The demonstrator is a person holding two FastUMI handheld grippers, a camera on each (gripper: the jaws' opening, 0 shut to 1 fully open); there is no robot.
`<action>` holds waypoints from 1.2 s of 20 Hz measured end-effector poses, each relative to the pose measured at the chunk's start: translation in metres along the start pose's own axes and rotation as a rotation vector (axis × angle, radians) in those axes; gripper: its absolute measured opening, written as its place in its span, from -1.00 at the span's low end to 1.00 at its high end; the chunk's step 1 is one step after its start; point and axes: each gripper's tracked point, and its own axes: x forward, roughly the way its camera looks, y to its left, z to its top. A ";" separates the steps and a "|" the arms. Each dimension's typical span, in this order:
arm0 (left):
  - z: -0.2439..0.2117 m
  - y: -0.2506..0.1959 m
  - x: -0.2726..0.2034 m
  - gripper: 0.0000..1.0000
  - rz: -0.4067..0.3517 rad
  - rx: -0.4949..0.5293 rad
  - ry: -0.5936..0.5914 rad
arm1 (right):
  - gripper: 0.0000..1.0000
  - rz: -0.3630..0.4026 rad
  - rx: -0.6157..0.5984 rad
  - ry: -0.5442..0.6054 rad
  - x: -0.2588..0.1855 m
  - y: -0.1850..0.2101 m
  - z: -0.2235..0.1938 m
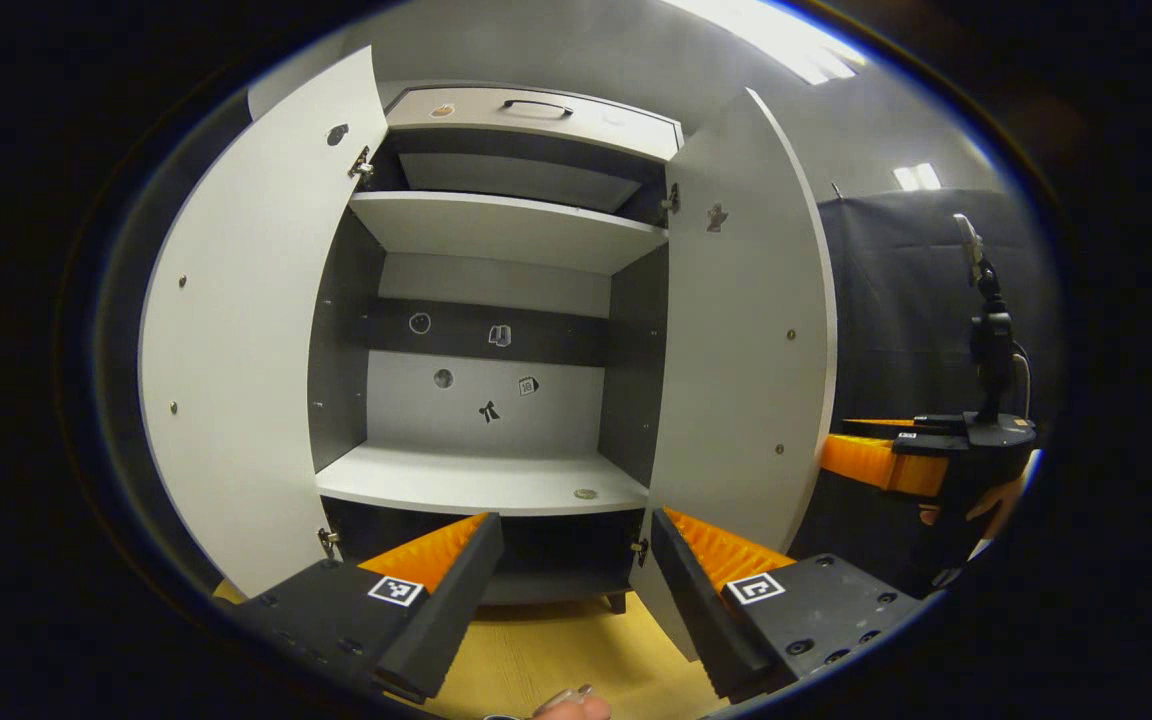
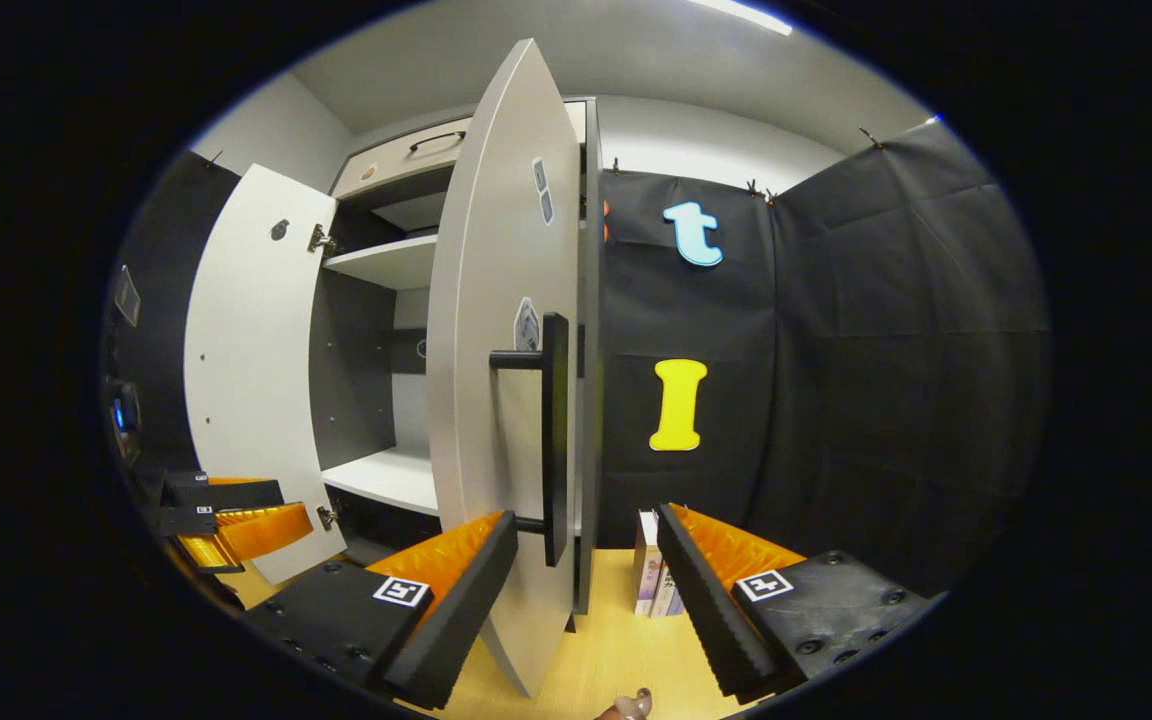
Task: Grasp the bottle in the cabinet with the left hand and place it on the coaster, then close the right door with the right hand and the left door with the left hand.
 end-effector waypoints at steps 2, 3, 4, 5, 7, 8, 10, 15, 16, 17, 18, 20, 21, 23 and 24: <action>0.000 0.006 -0.002 0.89 0.009 0.009 0.002 | 0.91 0.023 -0.005 -0.001 0.002 0.012 -0.002; 0.001 0.011 -0.003 0.89 0.013 0.012 0.001 | 0.91 0.033 -0.005 -0.001 0.005 0.020 -0.002; 0.003 0.017 -0.005 0.89 0.018 0.014 -0.002 | 0.91 0.043 -0.006 -0.002 0.007 0.027 -0.002; 0.003 0.023 -0.006 0.89 0.024 0.016 -0.003 | 0.91 0.051 -0.005 -0.002 0.011 0.035 -0.003; 0.003 0.038 -0.011 0.89 0.042 0.023 0.002 | 0.91 0.056 -0.008 -0.001 0.018 0.049 -0.004; 0.003 0.048 -0.013 0.89 0.053 0.027 0.005 | 0.91 0.046 -0.014 -0.005 0.021 0.052 -0.003; 0.002 0.066 -0.017 0.89 0.069 0.022 0.008 | 0.92 0.036 -0.022 -0.006 0.028 0.063 -0.002; 0.006 0.107 -0.028 0.89 0.101 0.013 0.003 | 0.92 0.026 -0.042 -0.010 0.041 0.095 -0.004; 0.006 0.114 -0.030 0.89 0.106 0.016 0.002 | 0.92 0.027 -0.039 -0.008 0.044 0.102 -0.005; 0.007 0.121 -0.032 0.89 0.112 0.020 0.001 | 0.91 0.037 -0.038 -0.006 0.049 0.113 -0.006; 0.008 0.129 -0.035 0.89 0.121 0.024 0.000 | 0.91 0.050 -0.036 0.001 0.053 0.122 -0.008; 0.010 0.146 -0.043 0.89 0.143 0.031 -0.004 | 0.92 0.063 -0.036 0.003 0.060 0.138 -0.009; 0.012 0.154 -0.048 0.88 0.159 0.033 -0.006 | 0.94 0.064 -0.038 0.005 0.062 0.144 -0.008; 0.018 0.175 -0.061 0.88 0.197 0.031 -0.014 | 0.95 0.066 -0.040 0.007 0.062 0.154 -0.005; 0.021 0.183 -0.068 0.88 0.212 0.027 -0.020 | 0.95 0.061 -0.043 0.010 0.059 0.155 -0.004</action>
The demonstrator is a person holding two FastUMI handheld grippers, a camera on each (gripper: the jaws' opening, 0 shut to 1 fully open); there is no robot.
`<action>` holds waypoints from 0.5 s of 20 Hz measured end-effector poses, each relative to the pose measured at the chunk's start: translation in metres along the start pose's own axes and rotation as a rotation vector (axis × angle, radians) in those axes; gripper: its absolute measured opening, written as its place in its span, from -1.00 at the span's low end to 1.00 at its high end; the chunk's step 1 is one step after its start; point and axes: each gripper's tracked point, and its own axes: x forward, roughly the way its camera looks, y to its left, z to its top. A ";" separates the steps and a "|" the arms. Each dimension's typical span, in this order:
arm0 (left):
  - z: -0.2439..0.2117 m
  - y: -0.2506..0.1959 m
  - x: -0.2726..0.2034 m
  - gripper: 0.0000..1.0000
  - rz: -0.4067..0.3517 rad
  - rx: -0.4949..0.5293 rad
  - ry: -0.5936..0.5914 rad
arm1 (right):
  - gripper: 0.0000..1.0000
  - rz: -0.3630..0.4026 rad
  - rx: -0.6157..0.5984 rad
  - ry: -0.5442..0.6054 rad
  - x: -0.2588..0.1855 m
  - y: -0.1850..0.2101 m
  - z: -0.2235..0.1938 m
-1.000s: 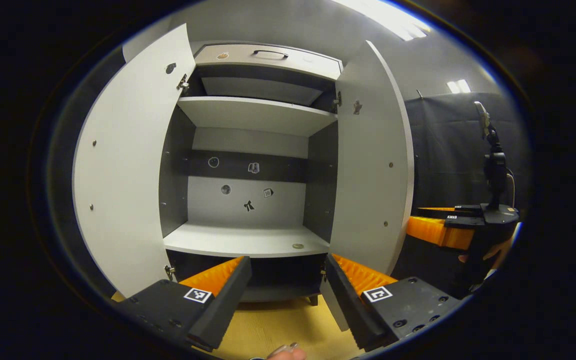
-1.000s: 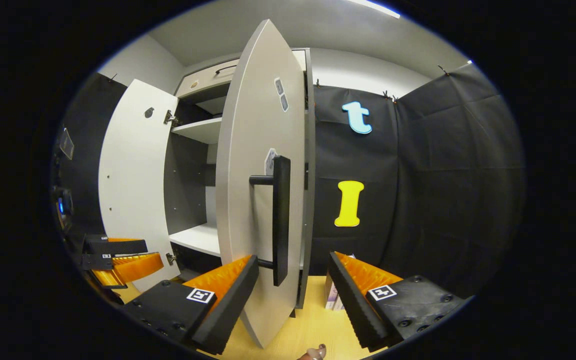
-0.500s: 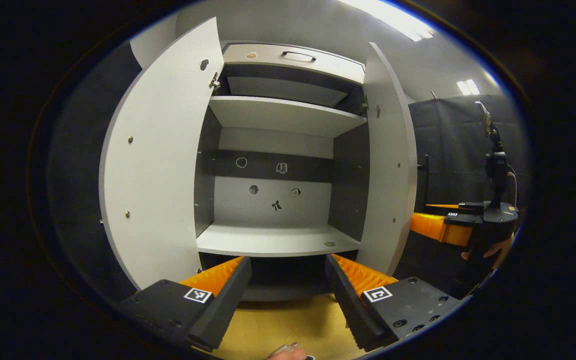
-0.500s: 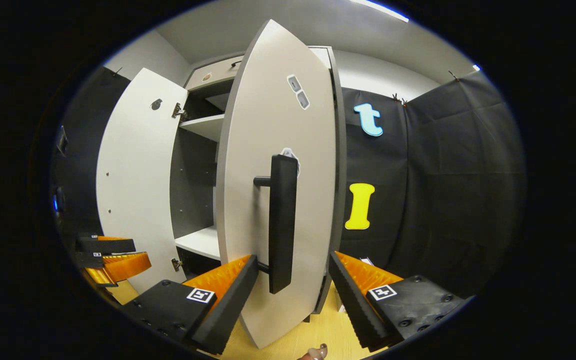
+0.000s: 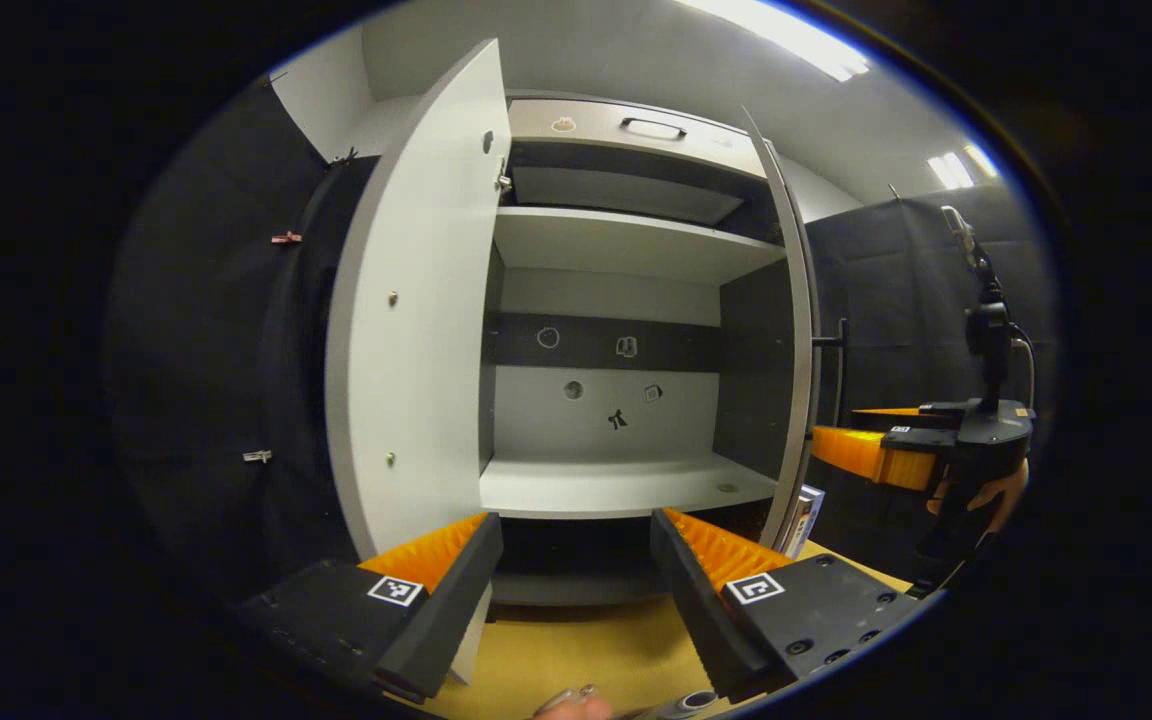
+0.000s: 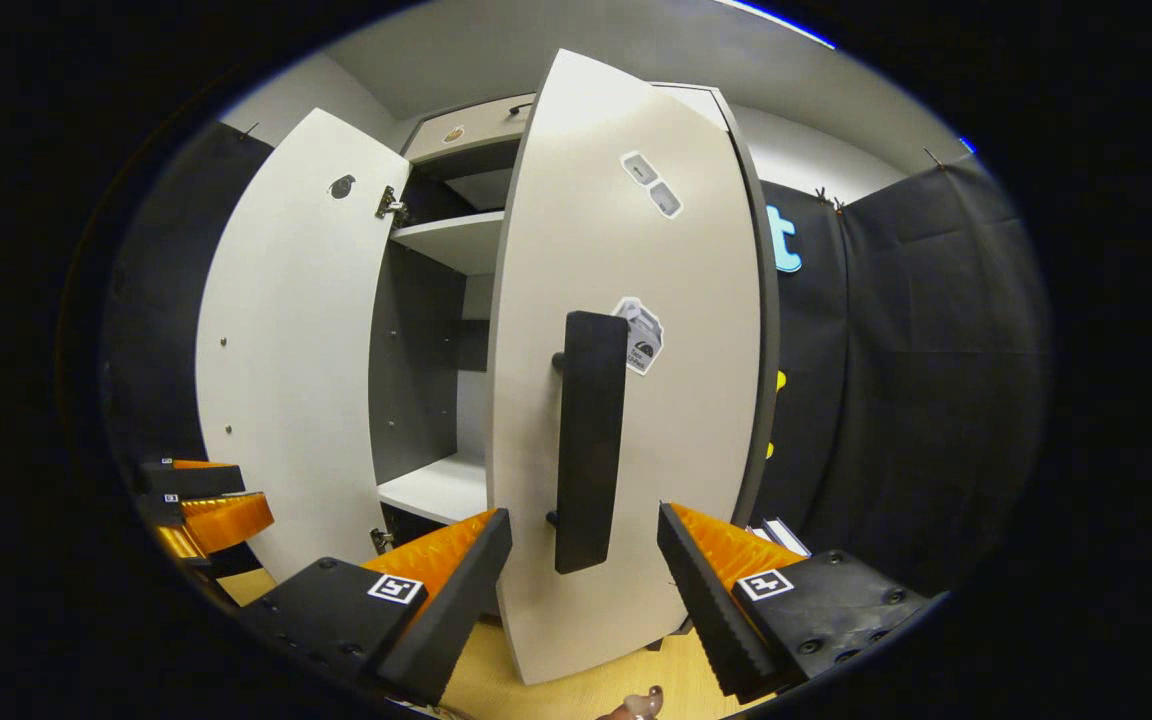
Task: Grasp the bottle in the cabinet with the left hand and place it on the coaster, then close the right door with the right hand and the left door with the left hand.
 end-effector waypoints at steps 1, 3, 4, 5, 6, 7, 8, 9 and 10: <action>0.004 0.012 -0.005 0.89 0.018 -0.004 -0.009 | 0.95 -0.007 -0.002 0.003 -0.004 0.002 0.001; 0.010 0.041 -0.019 0.89 0.069 0.010 -0.021 | 0.95 -0.024 -0.002 -0.004 -0.011 0.006 0.004; 0.013 0.057 -0.026 0.89 0.098 0.021 -0.023 | 0.96 -0.026 0.000 -0.007 -0.014 0.011 0.005; 0.017 0.071 -0.034 0.89 0.123 0.026 -0.028 | 0.95 -0.023 0.002 -0.011 -0.015 0.017 0.007; 0.021 0.084 -0.040 0.89 0.137 0.028 -0.033 | 0.95 -0.018 0.006 -0.016 -0.015 0.025 0.008; 0.026 0.095 -0.047 0.88 0.153 0.024 -0.041 | 0.95 -0.009 0.012 -0.020 -0.014 0.035 0.009; 0.031 0.108 -0.052 0.88 0.167 0.022 -0.051 | 0.95 0.003 0.018 -0.024 -0.012 0.045 0.010; 0.033 0.117 -0.058 0.88 0.178 0.025 -0.060 | 0.95 0.012 0.020 -0.028 -0.011 0.054 0.011; 0.037 0.128 -0.062 0.88 0.194 0.036 -0.068 | 0.95 0.019 0.018 -0.031 -0.010 0.062 0.011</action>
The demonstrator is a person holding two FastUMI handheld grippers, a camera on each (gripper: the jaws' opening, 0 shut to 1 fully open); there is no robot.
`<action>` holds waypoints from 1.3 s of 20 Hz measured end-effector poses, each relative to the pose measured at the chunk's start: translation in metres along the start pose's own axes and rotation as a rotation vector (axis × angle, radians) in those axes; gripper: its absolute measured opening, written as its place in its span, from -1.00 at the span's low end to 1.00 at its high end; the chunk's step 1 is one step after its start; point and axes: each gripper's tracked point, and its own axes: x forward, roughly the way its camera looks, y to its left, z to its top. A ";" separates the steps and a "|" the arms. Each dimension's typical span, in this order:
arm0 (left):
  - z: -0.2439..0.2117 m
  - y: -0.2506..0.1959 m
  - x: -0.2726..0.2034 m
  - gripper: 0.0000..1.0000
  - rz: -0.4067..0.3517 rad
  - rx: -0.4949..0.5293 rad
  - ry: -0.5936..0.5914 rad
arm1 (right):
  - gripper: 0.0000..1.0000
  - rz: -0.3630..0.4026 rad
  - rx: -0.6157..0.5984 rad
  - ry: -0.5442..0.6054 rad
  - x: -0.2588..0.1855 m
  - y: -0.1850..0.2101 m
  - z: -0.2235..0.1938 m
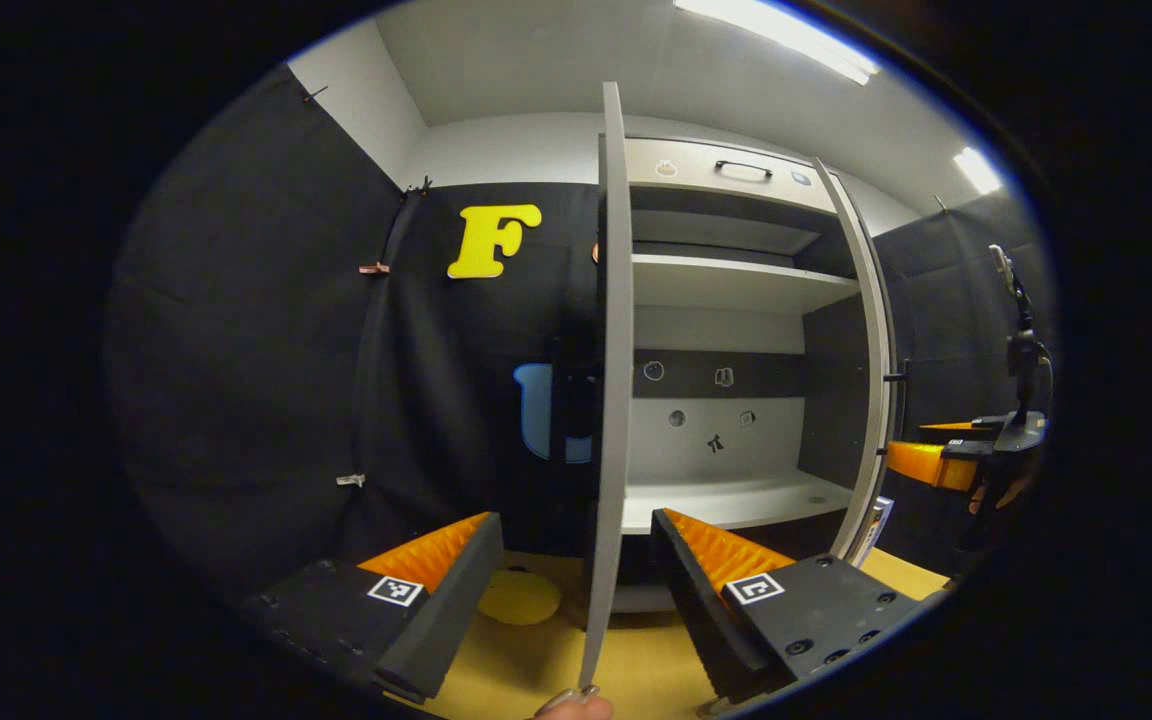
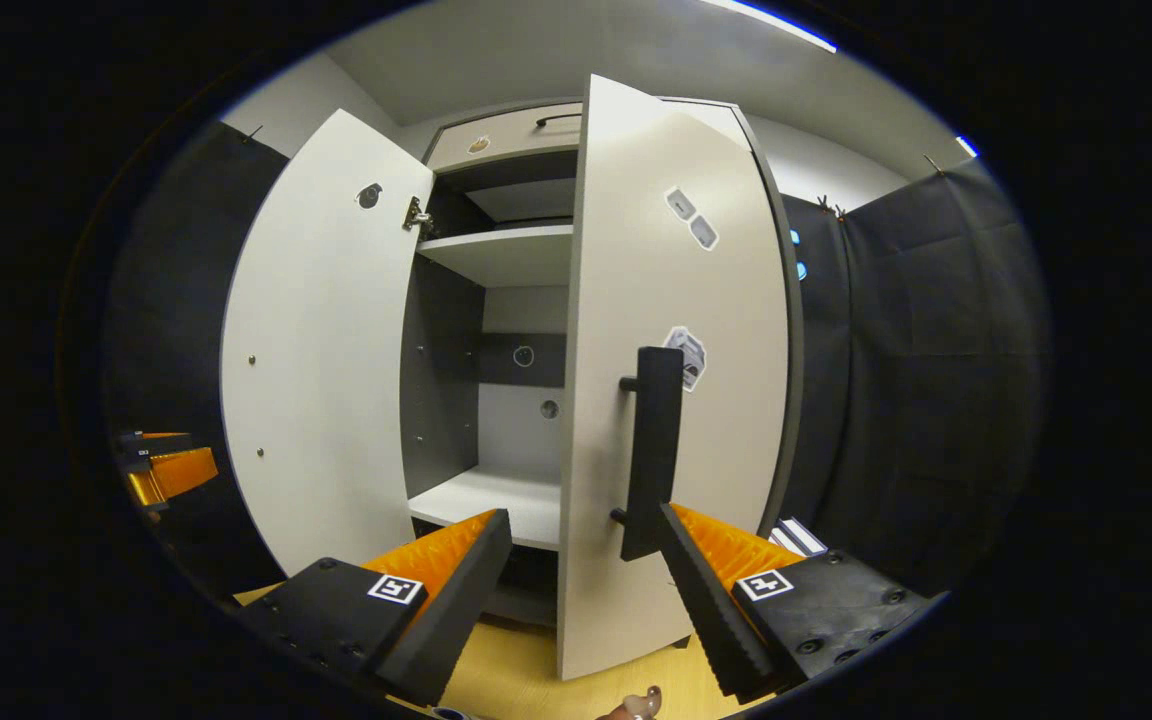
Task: Grasp the bottle in the cabinet with the left hand and place it on the coaster, then close the right door with the right hand and the left door with the left hand.
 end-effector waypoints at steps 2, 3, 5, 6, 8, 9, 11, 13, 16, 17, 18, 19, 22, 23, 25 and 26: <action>0.001 0.024 0.000 0.88 0.028 0.027 -0.010 | 0.96 0.012 0.002 0.000 0.001 0.015 -0.001; 0.001 0.031 0.001 0.88 0.032 0.033 -0.014 | 0.95 0.014 0.006 0.001 0.000 0.020 -0.001; 0.000 0.039 0.011 0.89 0.013 0.033 -0.023 | 0.96 0.010 0.011 0.017 -0.004 0.027 -0.006; 0.000 0.040 0.018 0.89 0.000 0.033 -0.028 | 0.96 0.003 0.011 0.028 -0.006 0.029 -0.009; 0.001 0.041 0.030 0.88 -0.025 0.029 -0.040 | 0.95 -0.022 0.008 0.050 -0.009 0.028 -0.015; 0.001 0.040 0.036 0.88 -0.041 0.020 -0.042 | 0.96 -0.036 0.006 0.058 -0.012 0.026 -0.016; -0.002 0.037 0.050 0.88 -0.075 -0.008 -0.044 | 0.95 -0.067 0.001 0.067 -0.017 0.022 -0.017; -0.002 0.036 0.059 0.88 -0.099 -0.015 -0.050 | 0.95 -0.100 -0.005 0.072 -0.020 0.016 -0.018; -0.002 0.030 0.065 0.88 -0.131 -0.005 -0.051 | 0.95 -0.137 -0.001 0.084 -0.020 0.011 -0.021; -0.001 0.027 0.065 0.89 -0.142 -0.007 -0.052 | 0.95 -0.143 0.003 0.088 -0.021 0.011 -0.023; -0.001 0.023 0.066 0.89 -0.157 -0.011 -0.050 | 0.96 -0.148 0.004 0.091 -0.021 0.010 -0.024; -0.001 0.021 0.066 0.89 -0.163 -0.010 -0.051 | 0.95 -0.153 0.003 0.092 -0.021 0.009 -0.025; 0.001 0.015 0.066 0.86 -0.193 0.008 -0.050 | 0.96 -0.154 -0.006 0.096 -0.020 0.011 -0.027; 0.002 0.013 0.065 0.87 -0.201 0.005 -0.048 | 0.95 -0.151 -0.010 0.098 -0.020 0.012 -0.028; 0.001 0.011 0.064 0.87 -0.203 -0.016 -0.042 | 0.95 -0.147 -0.015 0.104 -0.018 0.013 -0.029; 0.000 0.010 0.063 0.86 -0.199 -0.025 -0.039 | 0.95 -0.146 -0.015 0.104 -0.018 0.012 -0.028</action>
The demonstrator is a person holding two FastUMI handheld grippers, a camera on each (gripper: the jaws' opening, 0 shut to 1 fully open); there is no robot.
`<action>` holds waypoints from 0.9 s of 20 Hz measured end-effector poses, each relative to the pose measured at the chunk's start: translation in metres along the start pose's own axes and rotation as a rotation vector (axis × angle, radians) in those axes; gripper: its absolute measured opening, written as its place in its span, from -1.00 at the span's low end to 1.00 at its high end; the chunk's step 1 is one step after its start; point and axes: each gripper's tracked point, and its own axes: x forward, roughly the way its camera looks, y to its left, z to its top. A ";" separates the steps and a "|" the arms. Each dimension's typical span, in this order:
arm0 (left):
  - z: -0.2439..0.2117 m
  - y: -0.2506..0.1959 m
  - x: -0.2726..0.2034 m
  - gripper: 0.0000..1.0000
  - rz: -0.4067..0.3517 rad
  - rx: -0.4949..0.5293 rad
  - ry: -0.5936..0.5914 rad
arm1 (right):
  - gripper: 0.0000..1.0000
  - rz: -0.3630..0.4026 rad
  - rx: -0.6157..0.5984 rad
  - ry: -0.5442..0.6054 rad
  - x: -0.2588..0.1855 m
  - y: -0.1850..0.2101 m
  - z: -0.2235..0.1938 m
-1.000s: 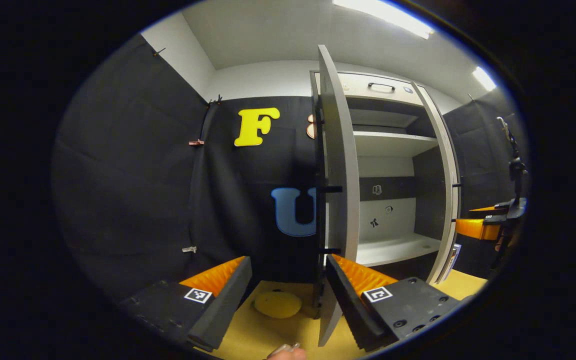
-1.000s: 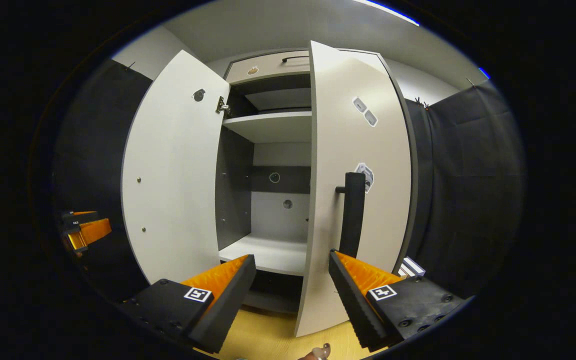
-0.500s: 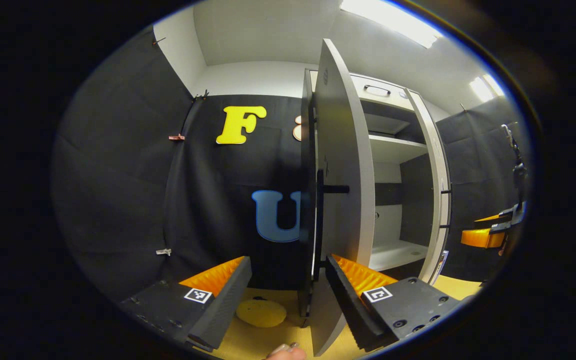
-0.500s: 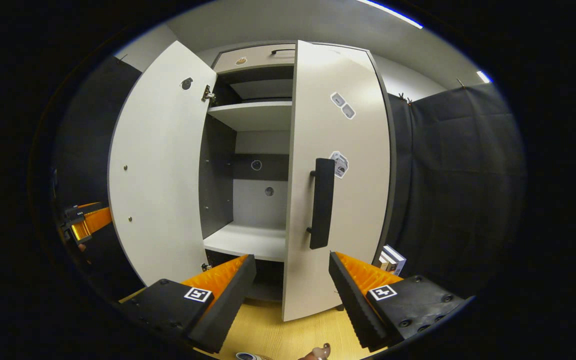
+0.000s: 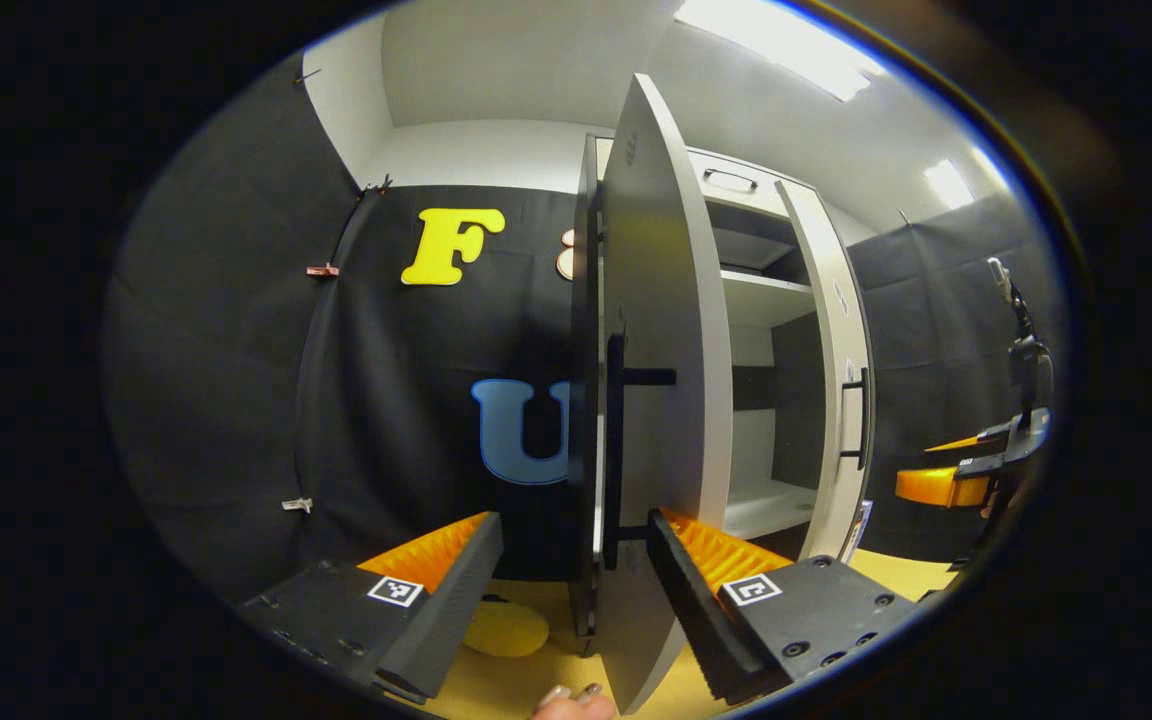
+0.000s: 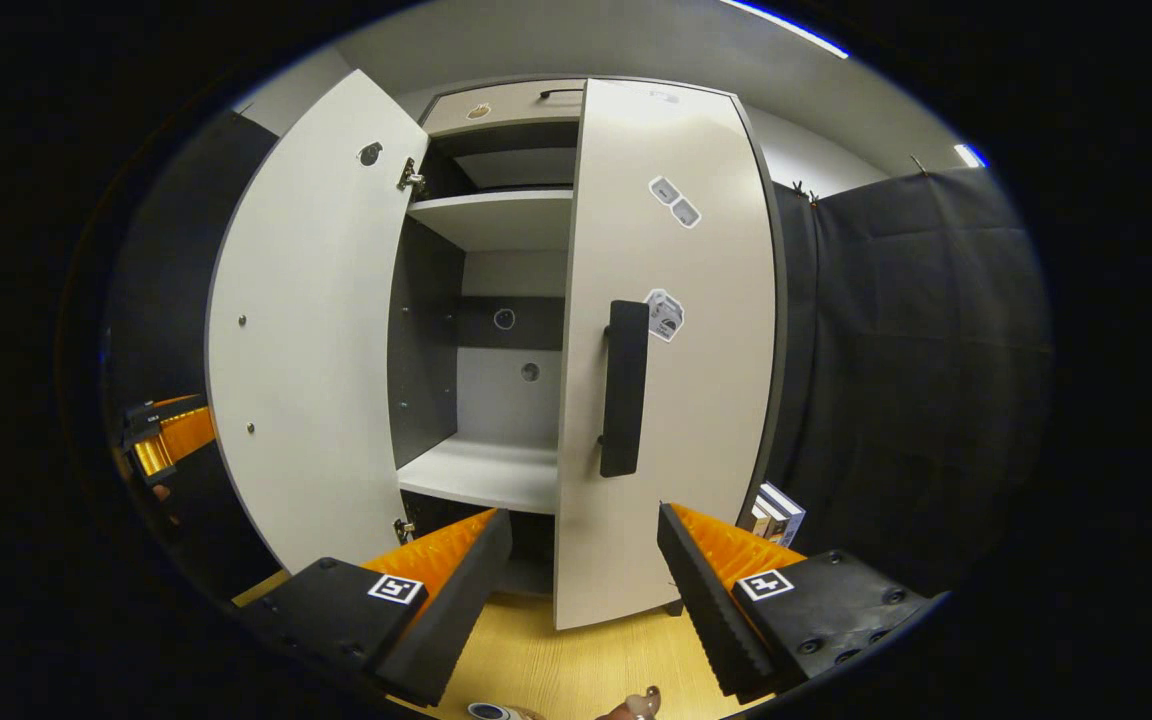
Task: Grasp the bottle in the cabinet with the left hand and place it on the coaster, then close the right door with the right hand and the left door with the left hand.
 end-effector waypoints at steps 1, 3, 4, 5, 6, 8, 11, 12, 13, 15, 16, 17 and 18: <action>0.000 -0.001 0.000 0.86 0.006 -0.005 0.001 | 0.95 0.002 0.000 -0.005 0.001 -0.002 0.001; -0.002 -0.002 0.001 0.86 0.021 0.000 0.002 | 0.95 0.007 -0.004 -0.014 0.001 -0.006 0.004; -0.002 -0.002 0.001 0.86 0.032 0.003 0.004 | 0.95 0.011 -0.007 -0.016 0.003 -0.009 0.005; -0.001 -0.004 -0.001 0.85 0.045 0.009 0.006 | 0.95 0.016 -0.008 -0.015 0.005 -0.012 0.004; 0.000 -0.005 -0.002 0.86 0.058 0.015 0.007 | 0.95 0.025 -0.006 -0.013 0.008 -0.014 0.005; 0.000 -0.011 -0.004 0.86 0.080 0.031 0.008 | 0.95 0.049 0.003 -0.011 0.014 -0.018 0.005; -0.001 -0.027 0.000 0.86 0.094 0.043 0.009 | 0.95 0.085 0.001 -0.021 0.023 -0.024 0.010; -0.001 -0.033 0.002 0.86 0.098 0.043 0.010 | 0.95 0.096 -0.004 -0.023 0.026 -0.026 0.010; -0.001 -0.038 0.002 0.86 0.105 0.041 0.009 | 0.95 0.108 -0.008 -0.023 0.028 -0.028 0.011; -0.001 -0.049 0.001 0.85 0.116 0.039 0.004 | 0.95 0.130 -0.015 -0.016 0.033 -0.034 0.011; -0.001 -0.055 0.002 0.85 0.117 0.038 0.002 | 0.95 0.138 -0.019 -0.017 0.035 -0.038 0.012; -0.002 -0.061 0.002 0.85 0.115 0.033 0.000 | 0.95 0.143 -0.022 -0.020 0.036 -0.041 0.013; -0.003 -0.067 0.005 0.85 0.111 0.026 -0.002 | 0.95 0.147 -0.024 -0.024 0.038 -0.046 0.015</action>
